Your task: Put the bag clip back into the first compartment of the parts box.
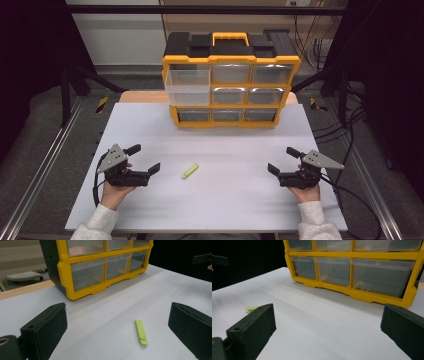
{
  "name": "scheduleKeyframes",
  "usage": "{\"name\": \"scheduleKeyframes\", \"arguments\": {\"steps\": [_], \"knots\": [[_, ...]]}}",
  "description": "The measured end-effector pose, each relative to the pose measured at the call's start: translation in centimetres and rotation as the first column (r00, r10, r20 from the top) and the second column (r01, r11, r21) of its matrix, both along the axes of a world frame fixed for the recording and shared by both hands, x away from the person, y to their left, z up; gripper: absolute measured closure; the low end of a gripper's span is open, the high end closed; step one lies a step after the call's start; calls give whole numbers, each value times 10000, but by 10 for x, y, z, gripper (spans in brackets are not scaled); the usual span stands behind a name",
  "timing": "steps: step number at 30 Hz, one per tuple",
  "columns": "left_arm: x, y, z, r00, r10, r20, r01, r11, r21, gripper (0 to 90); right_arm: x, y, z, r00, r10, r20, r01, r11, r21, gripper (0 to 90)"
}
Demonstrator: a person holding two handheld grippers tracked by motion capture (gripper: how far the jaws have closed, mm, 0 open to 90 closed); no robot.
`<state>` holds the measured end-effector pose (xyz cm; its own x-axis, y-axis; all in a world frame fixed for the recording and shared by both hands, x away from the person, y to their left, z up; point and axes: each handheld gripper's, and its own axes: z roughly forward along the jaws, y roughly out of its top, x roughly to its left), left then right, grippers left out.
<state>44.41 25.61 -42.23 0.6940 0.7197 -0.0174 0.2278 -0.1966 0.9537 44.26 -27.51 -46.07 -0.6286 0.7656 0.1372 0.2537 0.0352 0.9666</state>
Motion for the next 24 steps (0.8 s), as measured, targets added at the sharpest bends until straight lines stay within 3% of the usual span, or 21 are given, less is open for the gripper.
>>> {"name": "scheduleKeyframes", "arguments": {"steps": [12, 24], "knots": [[4, -17, 3, 9993, -179, -334, 190, 9992, 348, 21, 1, 1, -1, 10000, 6, 21, -6, 10000, -84, 5], [15, -48, 9, 9959, -593, -676, 655, 9936, 924, 19, 1, 1, -1, 10000, 28, 18, -28, 9999, -110, 5]]}}
